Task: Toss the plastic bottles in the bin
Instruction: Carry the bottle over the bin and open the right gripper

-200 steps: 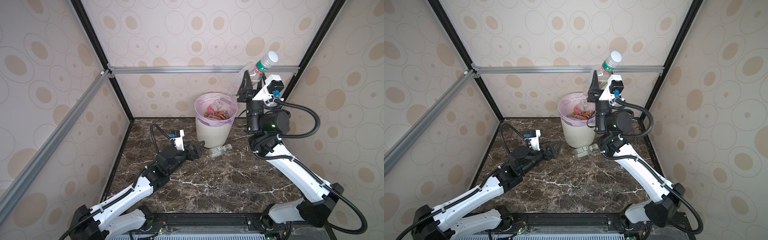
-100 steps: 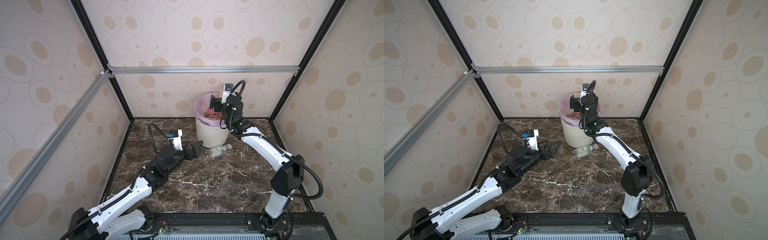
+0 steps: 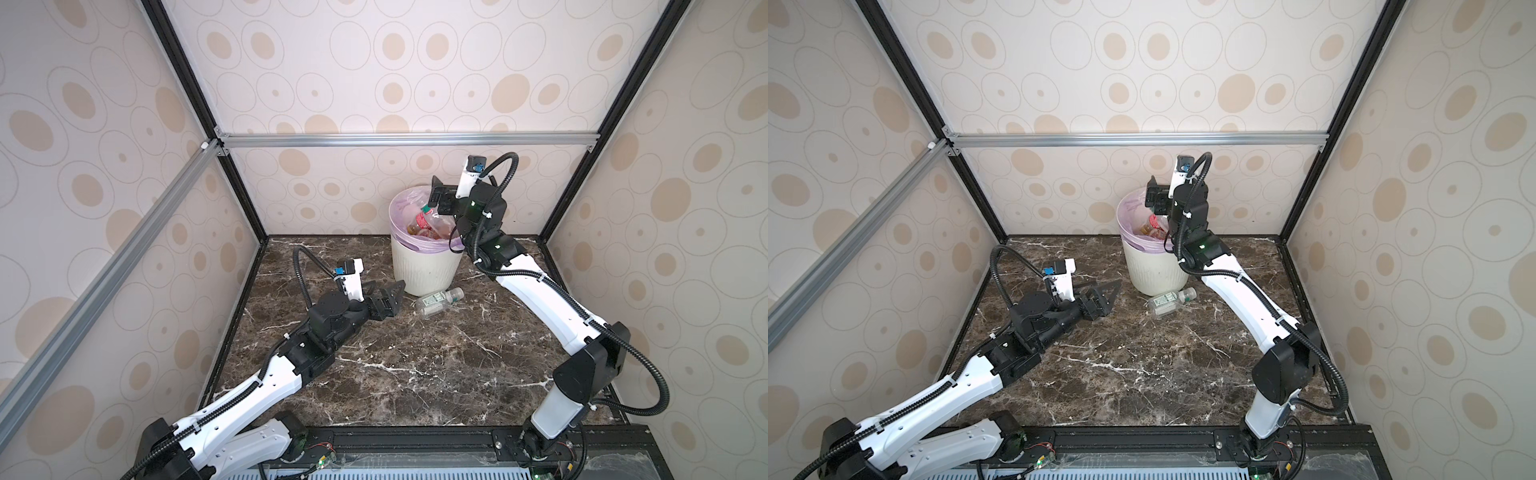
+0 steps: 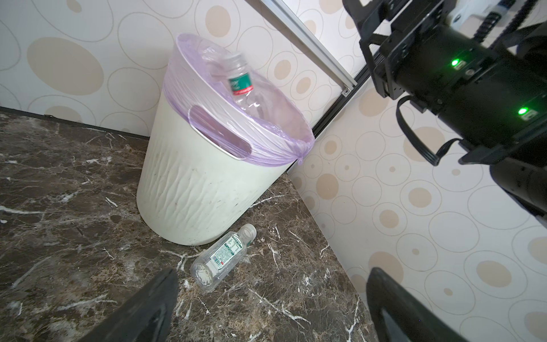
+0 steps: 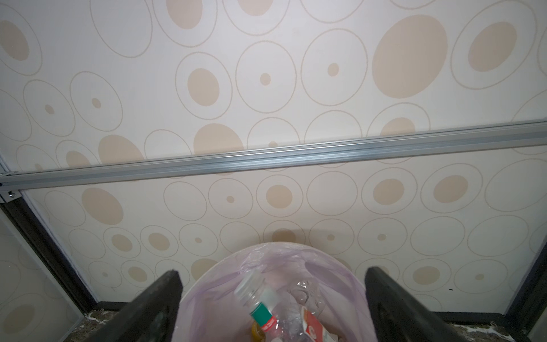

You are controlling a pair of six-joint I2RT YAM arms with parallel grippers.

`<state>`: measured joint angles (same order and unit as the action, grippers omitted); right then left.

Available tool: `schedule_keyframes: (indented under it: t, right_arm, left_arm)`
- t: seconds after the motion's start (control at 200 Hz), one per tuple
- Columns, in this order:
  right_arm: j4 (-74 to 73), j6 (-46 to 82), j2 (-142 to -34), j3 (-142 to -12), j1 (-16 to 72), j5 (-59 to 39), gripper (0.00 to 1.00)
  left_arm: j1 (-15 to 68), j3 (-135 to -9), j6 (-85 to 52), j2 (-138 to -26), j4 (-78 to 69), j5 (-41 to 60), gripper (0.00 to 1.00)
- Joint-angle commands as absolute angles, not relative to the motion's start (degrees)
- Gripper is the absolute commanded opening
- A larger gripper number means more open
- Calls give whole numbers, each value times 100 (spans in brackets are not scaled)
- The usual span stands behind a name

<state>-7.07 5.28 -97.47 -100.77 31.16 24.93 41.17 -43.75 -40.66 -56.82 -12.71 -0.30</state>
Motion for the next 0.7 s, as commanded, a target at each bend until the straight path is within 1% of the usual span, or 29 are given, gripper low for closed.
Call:
schedule_keyframes:
  t: [0.0, 0.435, 0.695]
  right_arm:
    - [-756, 509, -9554, -10015, 3129, 2550, 99]
    - [-300, 538, -9442, -10022, 3129, 2461, 99]
    - [-86, 509, -8573, -9123, 3112, 2351, 99]
  left_arm:
    - [4069, -4421, -4122, -5560, -1310, -42, 99]
    - [4062, -4534, -4052, -5755, -1155, -18, 99]
    - [4060, -4621, -3951, -5974, -883, -3, 99]
